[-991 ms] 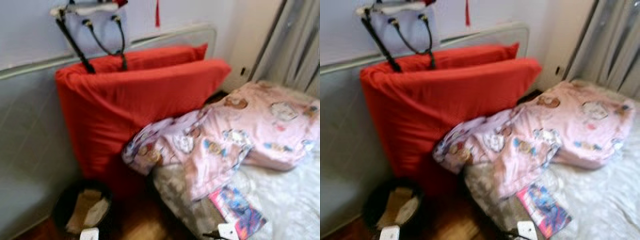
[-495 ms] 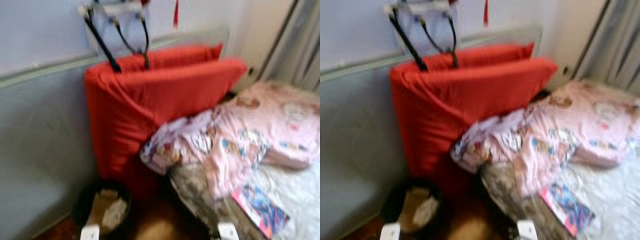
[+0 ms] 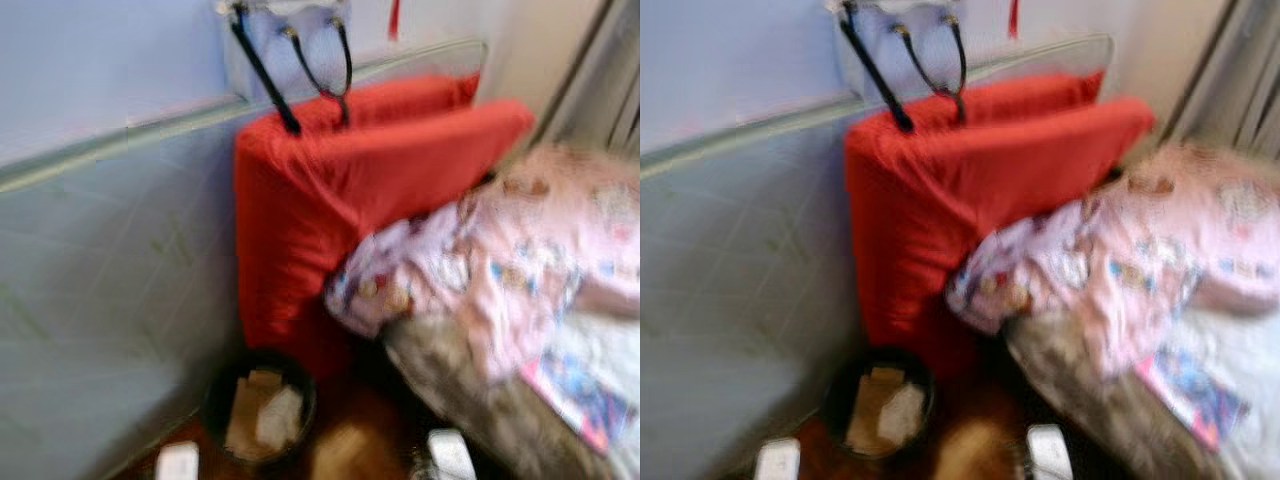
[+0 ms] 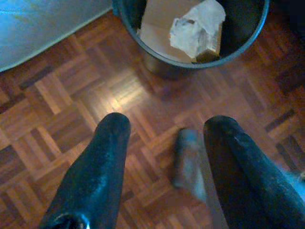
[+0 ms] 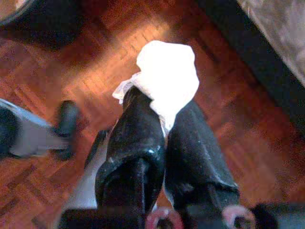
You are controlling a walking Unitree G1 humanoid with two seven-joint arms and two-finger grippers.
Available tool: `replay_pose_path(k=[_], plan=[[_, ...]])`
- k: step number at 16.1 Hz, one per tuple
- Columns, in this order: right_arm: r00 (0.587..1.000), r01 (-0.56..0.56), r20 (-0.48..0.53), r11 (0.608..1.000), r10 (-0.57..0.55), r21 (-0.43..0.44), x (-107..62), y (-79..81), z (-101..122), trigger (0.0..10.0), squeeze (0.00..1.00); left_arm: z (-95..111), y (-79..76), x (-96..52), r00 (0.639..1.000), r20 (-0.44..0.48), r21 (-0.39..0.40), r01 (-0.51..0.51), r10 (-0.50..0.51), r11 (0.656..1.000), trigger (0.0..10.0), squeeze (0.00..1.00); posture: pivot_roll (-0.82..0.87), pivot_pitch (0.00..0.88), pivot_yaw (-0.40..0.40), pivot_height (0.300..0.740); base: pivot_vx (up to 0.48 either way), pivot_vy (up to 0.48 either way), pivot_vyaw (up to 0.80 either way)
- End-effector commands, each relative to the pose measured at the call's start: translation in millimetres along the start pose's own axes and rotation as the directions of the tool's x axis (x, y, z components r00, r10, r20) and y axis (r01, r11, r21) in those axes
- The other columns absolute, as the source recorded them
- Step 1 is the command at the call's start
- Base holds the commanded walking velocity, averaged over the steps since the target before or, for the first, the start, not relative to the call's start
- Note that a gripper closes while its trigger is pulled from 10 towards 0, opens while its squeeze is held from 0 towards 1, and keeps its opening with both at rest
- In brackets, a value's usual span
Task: Clean up the room
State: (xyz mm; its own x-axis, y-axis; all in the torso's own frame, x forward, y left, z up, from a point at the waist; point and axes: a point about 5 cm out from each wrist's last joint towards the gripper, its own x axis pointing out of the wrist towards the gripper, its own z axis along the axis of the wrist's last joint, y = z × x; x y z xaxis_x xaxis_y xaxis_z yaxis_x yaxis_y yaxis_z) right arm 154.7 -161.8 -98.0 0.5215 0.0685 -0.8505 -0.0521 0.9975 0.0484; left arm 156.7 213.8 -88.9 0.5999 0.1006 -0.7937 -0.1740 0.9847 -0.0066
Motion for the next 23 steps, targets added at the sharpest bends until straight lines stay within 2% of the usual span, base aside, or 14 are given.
replay_pose_path(k=[1, 9, 18, 23], plan=[[1.0, -0.005, 0.021, 1.0, 0.005, 0.0, 1.7, 3.2, 8.0, 10.0, 0.0, 0.7, 6.0, -0.3, 1.0, -0.007, 0.013, -0.013, 0.013, 1.0, 10.0, 0.0, 0.05, 0.0, -0.051, 0.74, 0.0, 0.401, 0.0], [1.0, -0.002, 0.02, 1.0, 0.003, -0.003, 1.7, 2.5, 8.0, 10.0, 0.0, 0.9, 5.6, -0.2, 1.0, -0.006, 0.011, -0.016, 0.016, 1.0, 10.0, 0.0, 0.05, 0.0, -0.051, 0.74, 0.0, 0.402, 0.0], [1.0, -0.008, 0.022, 0.999, 0.008, -0.039, 1.5, 2.3, 8.0, 10.0, 0.0, -0.1, 5.4, -0.7, 1.0, -0.001, 0.009, -0.018, 0.018, 1.0, 10.0, 0.0, 0.05, 0.0, -0.048, 0.74, 0.0, 0.0, 0.0], [1.0, -0.014, 0.021, 0.999, 0.015, -0.052, 1.4, 2.3, 7.9, 10.0, 0.0, -0.9, 5.1, -0.8, 1.0, -0.004, 0.007, -0.014, 0.014, 1.0, 10.0, 0.0, 0.05, 0.0, -0.05, 0.74, 0.0, 0.0, 0.8]])
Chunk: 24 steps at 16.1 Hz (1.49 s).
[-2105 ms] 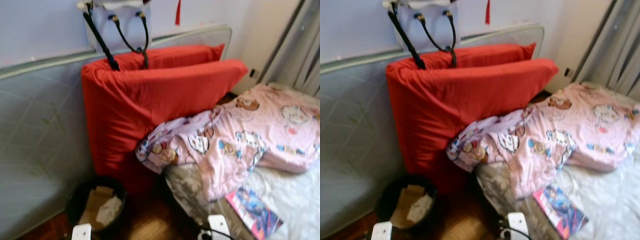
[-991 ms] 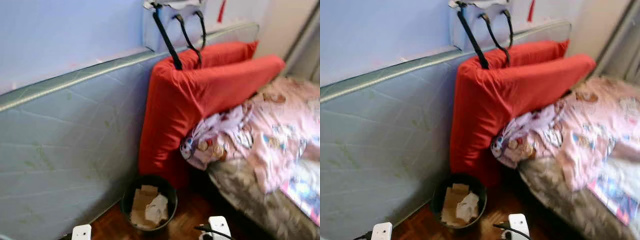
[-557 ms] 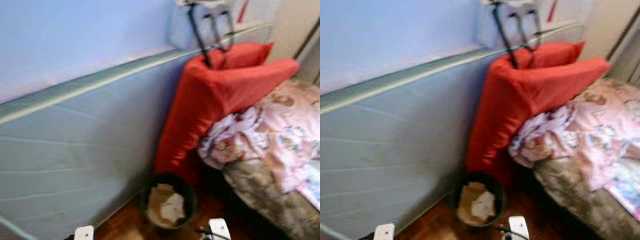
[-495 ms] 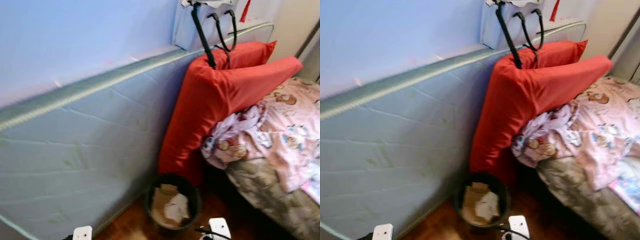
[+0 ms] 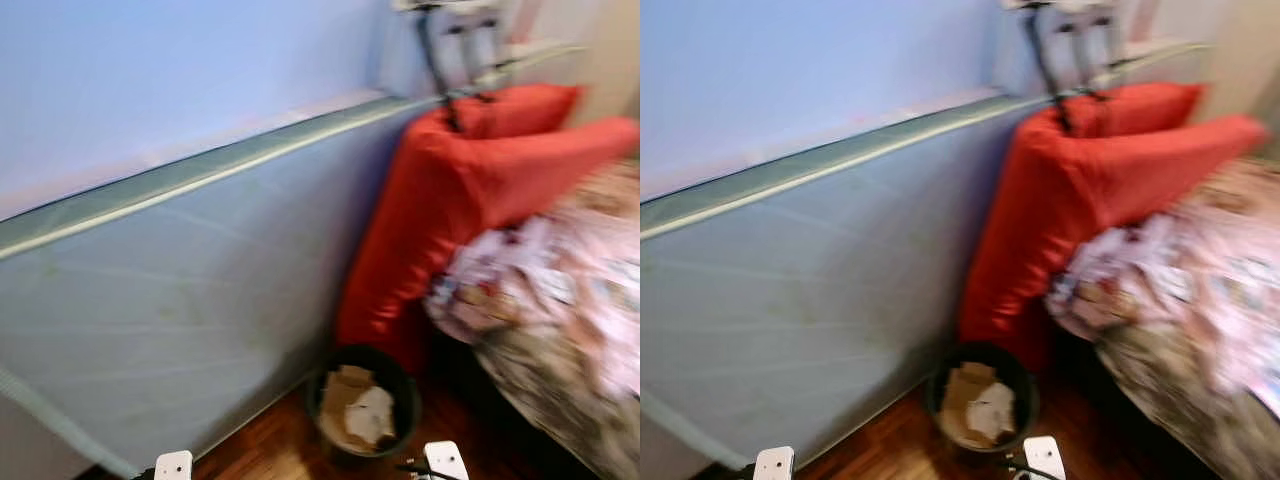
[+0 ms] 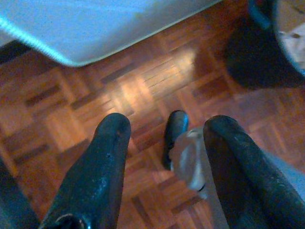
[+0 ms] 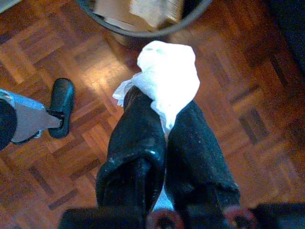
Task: Clean up the room
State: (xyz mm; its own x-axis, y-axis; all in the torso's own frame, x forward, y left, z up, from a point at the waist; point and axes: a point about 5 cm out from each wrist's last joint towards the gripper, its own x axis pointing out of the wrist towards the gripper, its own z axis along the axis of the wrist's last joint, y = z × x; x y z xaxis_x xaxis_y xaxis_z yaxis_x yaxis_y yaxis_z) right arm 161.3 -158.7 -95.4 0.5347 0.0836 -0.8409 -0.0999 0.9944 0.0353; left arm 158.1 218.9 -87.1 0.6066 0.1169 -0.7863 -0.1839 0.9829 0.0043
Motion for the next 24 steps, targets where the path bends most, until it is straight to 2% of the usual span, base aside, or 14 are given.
replay_pose_path(k=[1, 4, 6, 10, 16, 20, 24], plan=[[1.0, 0.001, 0.004, 1.0, -0.001, -0.004, 0.0, -0.6, 0.9, 10.0, 0.0, -3.6, 0.3, -0.7, 1.0, -0.016, 0.008, 0.0, 0.0, 1.0, 10.0, 0.0, 0.05, 0.0, -0.05, 0.74, 0.0, 0.0, 0.8], [1.0, 0.002, 0.003, 1.0, -0.002, -0.001, 0.2, -0.7, 1.3, 10.0, 0.0, -3.0, 0.4, -0.6, 1.0, -0.014, 0.006, -0.002, 0.002, 1.0, 10.0, 0.0, 0.05, 0.0, -0.053, 0.74, 0.0, 0.0, 0.61], [1.0, 0.011, 0.008, 0.999, -0.011, 0.031, 0.1, -1.0, 1.0, 10.0, 0.0, -2.8, 0.5, -0.5, 1.0, -0.013, 0.002, -0.006, 0.006, 1.0, 10.0, 0.0, 0.05, 0.0, -0.054, 0.74, 0.0, 0.0, 0.0], [1.0, 0.006, 0.012, 0.999, -0.007, 0.039, 0.2, -0.7, 2.0, 10.0, 0.0, -2.1, 0.6, -0.3, 1.0, -0.011, -0.004, -0.013, 0.013, 1.0, 10.0, 0.0, 0.05, 0.0, -0.054, 0.74, 0.0, 0.0, 0.0], [1.0, 0.009, 0.007, 1.0, -0.009, 0.025, 0.3, -1.5, 2.1, 10.0, 0.0, -2.3, 0.3, -0.2, 1.0, -0.012, -0.008, -0.018, 0.018, 1.0, 10.0, 0.0, 0.05, 0.0, -0.057, 0.74, 0.0, 0.0, 0.0], [1.0, 0.001, 0.0, 1.0, -0.001, -0.019, 0.4, -1.6, 2.7, 10.0, 0.0, -2.4, 0.4, -0.2, 1.0, -0.013, -0.009, -0.021, 0.021, 1.0, 10.0, 0.0, 0.05, 0.0, -0.057, 0.74, 0.0, 0.0, 0.22], [1.0, 0.005, -0.002, 1.0, -0.005, -0.007, 0.3, -1.9, 2.1, 10.0, 0.0, -2.6, 0.3, -0.3, 1.0, -0.012, -0.009, -0.023, 0.023, 1.0, 10.0, 0.0, 0.05, 0.0, -0.057, 0.74, 0.0, 0.0, 0.0]])
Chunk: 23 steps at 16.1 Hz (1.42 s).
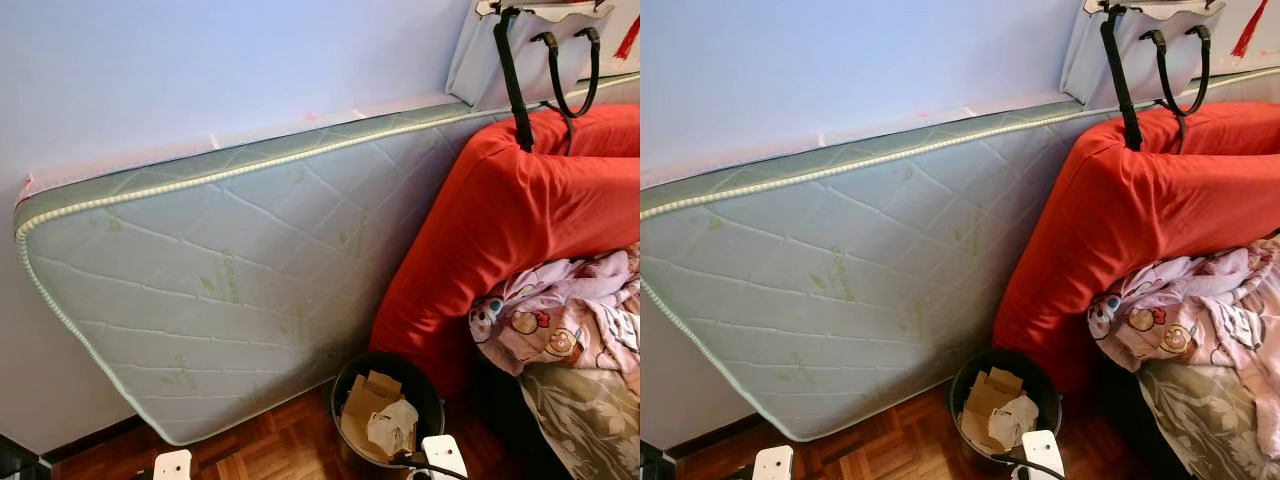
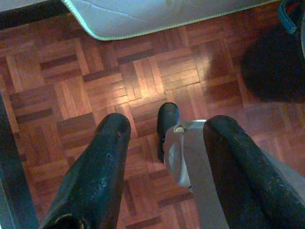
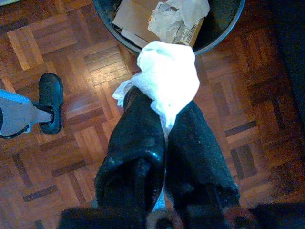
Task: Clean up the room
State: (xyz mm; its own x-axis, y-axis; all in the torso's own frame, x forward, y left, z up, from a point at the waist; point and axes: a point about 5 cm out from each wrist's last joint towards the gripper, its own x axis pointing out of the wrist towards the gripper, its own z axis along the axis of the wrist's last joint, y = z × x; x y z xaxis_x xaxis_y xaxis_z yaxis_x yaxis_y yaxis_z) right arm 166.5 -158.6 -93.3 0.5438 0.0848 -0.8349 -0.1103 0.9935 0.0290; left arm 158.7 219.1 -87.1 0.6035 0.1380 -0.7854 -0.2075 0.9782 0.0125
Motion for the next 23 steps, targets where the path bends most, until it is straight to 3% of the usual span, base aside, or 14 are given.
replay_pose_path(k=[1, 6, 14, 23], plan=[[1.0, 0.006, -0.012, 1.0, -0.006, 0.007, -0.7, -1.6, -3.5, 10.0, 0.0, -3.1, 0.3, -0.6, 1.0, -0.013, 0.004, -0.003, 0.003, 1.0, 10.0, 0.0, 0.05, 0.0, -0.057, 0.74, 0.0, 0.0, 0.0], [1.0, 0.0, -0.011, 0.999, 0.0, -0.036, -0.6, -1.9, -2.1, 10.0, 0.0, -3.0, 0.1, -0.6, 1.0, -0.012, 0.001, -0.003, 0.003, 1.0, 10.0, 0.0, 0.05, 0.0, -0.058, 0.74, 0.263, 0.0, 0.27], [1.0, -0.001, -0.007, 1.0, 0.001, -0.021, -0.6, -1.4, -2.4, 10.0, 0.0, -2.9, 0.4, -0.8, 1.0, -0.006, -0.004, -0.002, 0.002, 1.0, 10.0, 0.0, 0.05, 0.0, -0.057, 0.74, 0.273, 0.0, 0.0], [0.999, -0.011, 0.033, 1.0, 0.011, -0.013, -1.0, -1.0, 0.4, 10.0, 0.0, 0.6, -1.7, -1.0, 0.999, 0.038, -0.012, 0.027, -0.026, 1.0, 10.0, 0.0, 0.05, 0.0, -0.058, 0.74, 0.027, 0.0, 0.0]])
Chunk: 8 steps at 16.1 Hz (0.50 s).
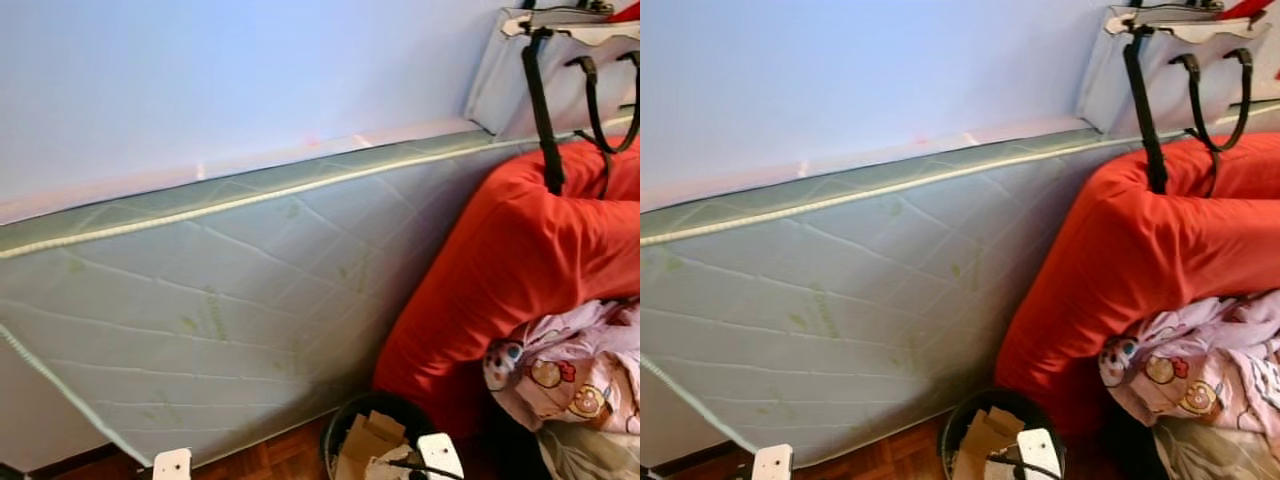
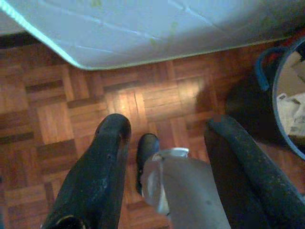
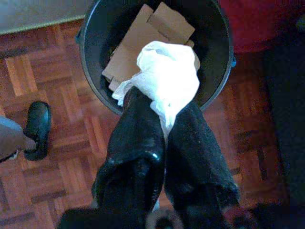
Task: Clean up the room
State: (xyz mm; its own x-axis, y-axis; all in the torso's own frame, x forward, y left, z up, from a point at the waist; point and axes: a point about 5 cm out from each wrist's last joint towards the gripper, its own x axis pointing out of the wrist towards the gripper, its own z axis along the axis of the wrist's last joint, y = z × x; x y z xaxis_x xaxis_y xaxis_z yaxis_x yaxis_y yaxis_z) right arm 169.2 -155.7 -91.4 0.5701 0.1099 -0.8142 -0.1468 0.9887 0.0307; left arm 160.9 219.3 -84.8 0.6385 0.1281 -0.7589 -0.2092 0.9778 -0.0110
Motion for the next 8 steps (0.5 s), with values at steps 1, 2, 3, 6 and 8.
replay_pose_path(k=[1, 2, 3, 6, 8], plan=[[1.0, 0.01, 0.008, 1.0, -0.011, 0.024, -1.3, -3.4, -2.5, 10.0, 0.0, -2.0, -1.6, -0.7, 1.0, 0.003, 0.001, 0.011, -0.011, 1.0, 10.0, 0.0, 0.05, 0.0, -0.058, 0.74, 0.0, 0.0, 0.0], [1.0, 0.013, 0.018, 0.999, -0.014, 0.033, -1.4, -3.5, -1.9, 10.0, 0.0, -1.4, -1.8, -0.8, 1.0, 0.011, -0.003, 0.014, -0.014, 1.0, 10.0, 0.0, 0.05, 0.0, -0.058, 0.74, 0.0, 0.0, 0.0], [0.999, 0.002, 0.053, 0.998, -0.005, 0.062, -1.7, -2.4, 0.3, 10.0, 0.0, 0.2, -2.2, -1.1, 0.999, 0.035, -0.017, 0.024, -0.023, 1.0, 10.0, 0.0, 0.05, 0.0, -0.056, 0.74, 0.0, 0.0, 0.0], [0.998, -0.002, 0.063, 0.997, -0.003, 0.077, -2.0, -1.7, 0.1, 10.0, 0.0, -0.3, -2.0, -1.3, 0.999, 0.033, -0.008, 0.031, -0.031, 0.999, 10.0, 0.0, 0.05, 0.0, -0.056, 0.74, 0.0, 0.0, 0.0], [0.998, 0.003, 0.061, 0.995, -0.009, 0.095, -2.2, -1.7, -1.0, 10.0, 0.0, -1.0, -1.5, -1.4, 0.999, 0.027, -0.005, 0.03, -0.029, 1.0, 10.0, 0.0, 0.05, 0.0, -0.057, 0.74, 0.0, 0.0, 0.0]])
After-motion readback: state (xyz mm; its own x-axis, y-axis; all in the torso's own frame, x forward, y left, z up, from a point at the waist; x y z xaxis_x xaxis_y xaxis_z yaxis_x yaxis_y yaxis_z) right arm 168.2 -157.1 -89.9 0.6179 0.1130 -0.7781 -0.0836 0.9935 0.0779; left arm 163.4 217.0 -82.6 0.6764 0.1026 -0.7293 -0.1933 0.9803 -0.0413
